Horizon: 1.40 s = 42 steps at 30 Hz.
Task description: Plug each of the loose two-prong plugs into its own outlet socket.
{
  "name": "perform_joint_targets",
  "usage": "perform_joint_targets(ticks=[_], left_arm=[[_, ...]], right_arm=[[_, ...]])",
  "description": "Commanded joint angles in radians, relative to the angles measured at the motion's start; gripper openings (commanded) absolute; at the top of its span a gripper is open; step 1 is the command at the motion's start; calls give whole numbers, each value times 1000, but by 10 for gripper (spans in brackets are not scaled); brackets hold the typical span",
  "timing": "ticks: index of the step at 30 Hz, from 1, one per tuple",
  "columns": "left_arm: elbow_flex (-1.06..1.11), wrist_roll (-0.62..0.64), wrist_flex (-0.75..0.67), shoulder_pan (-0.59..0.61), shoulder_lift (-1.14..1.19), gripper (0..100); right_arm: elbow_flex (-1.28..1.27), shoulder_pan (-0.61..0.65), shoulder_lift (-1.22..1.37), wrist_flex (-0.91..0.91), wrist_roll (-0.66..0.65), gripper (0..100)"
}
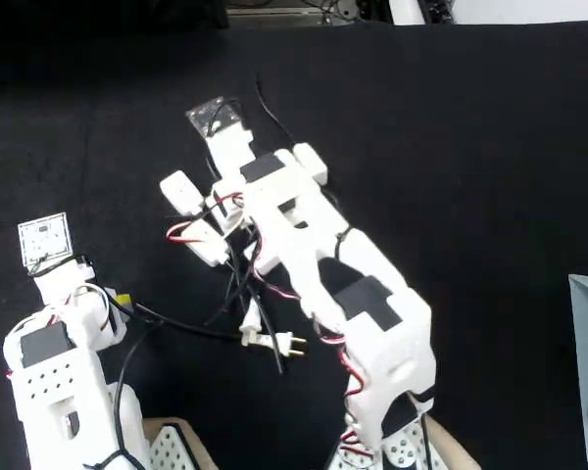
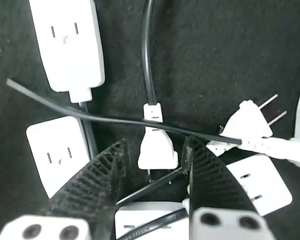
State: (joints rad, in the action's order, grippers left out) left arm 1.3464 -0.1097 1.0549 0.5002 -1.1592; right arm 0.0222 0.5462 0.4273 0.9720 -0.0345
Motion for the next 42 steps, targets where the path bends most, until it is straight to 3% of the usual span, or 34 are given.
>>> perform_joint_targets(ticks=[1, 8, 21, 35, 42], left_arm=[[-7, 2, -15, 8, -12, 248], [-7, 2, -15, 5, -12, 248], [2, 2, -17, 4, -12, 248], [2, 2, -17, 4, -12, 248], [2, 2, -17, 5, -12, 248]], right_arm=[[8, -8, -12, 9, -6, 178], [21, -63, 39, -60, -8, 177], [338, -305, 251, -241, 49, 177], [348, -201, 222, -6, 68, 178], [366, -176, 219, 6, 175, 180]])
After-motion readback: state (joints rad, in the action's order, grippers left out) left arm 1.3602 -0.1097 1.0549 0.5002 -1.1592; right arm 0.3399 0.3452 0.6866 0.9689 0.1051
